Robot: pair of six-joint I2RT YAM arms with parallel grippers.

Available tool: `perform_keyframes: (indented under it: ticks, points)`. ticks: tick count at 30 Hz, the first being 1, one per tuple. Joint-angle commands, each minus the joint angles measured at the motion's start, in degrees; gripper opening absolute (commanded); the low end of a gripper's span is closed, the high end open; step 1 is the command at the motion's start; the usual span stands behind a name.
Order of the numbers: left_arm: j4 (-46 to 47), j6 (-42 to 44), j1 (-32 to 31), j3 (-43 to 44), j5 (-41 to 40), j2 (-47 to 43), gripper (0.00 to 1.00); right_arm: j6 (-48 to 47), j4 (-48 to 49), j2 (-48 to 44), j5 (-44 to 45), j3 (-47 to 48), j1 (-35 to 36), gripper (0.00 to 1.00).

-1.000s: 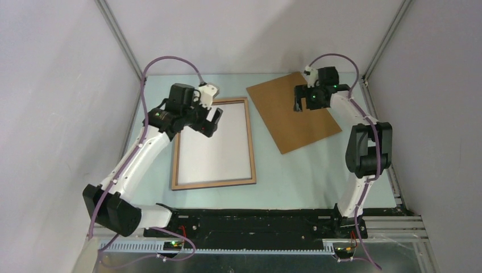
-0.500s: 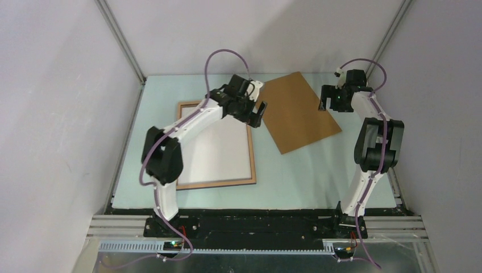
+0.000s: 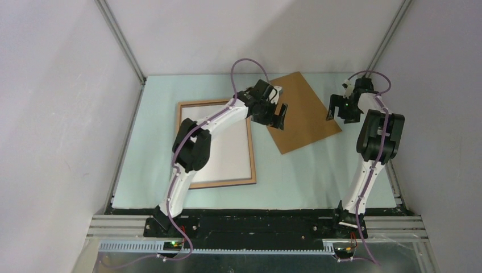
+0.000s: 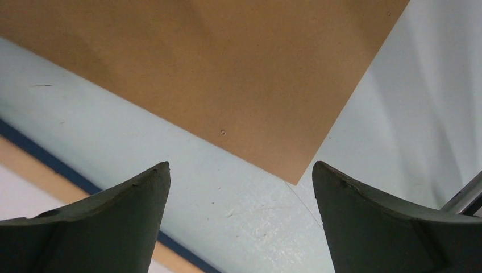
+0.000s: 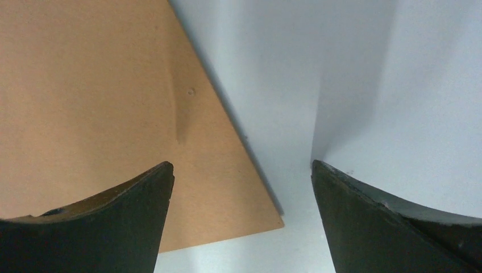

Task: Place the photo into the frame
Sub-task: Turn over the photo frame item at the center of the board.

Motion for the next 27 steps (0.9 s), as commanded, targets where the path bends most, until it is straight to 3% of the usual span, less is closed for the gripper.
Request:
perform_keyframes:
  ticks: [1,10,27]
  points:
    - [1.4,-5.5,-0.3,3.2,2.3,3.6,0.99,-2.2,-2.4,1.0,-2.3,2.4,-0.5,0.95]
    - [1.5,-10.1,-0.5,2.6,2.4,6.6,1.00,-3.3,-6.1,3.2,-5.1,4.4,-0.6,0.93]
    - [5.6,-14.3,-1.1,-6.2,6.1,5.9,1.00,-3.2,-10.9,5.6,-11.4,6.7,0.4,0.88]
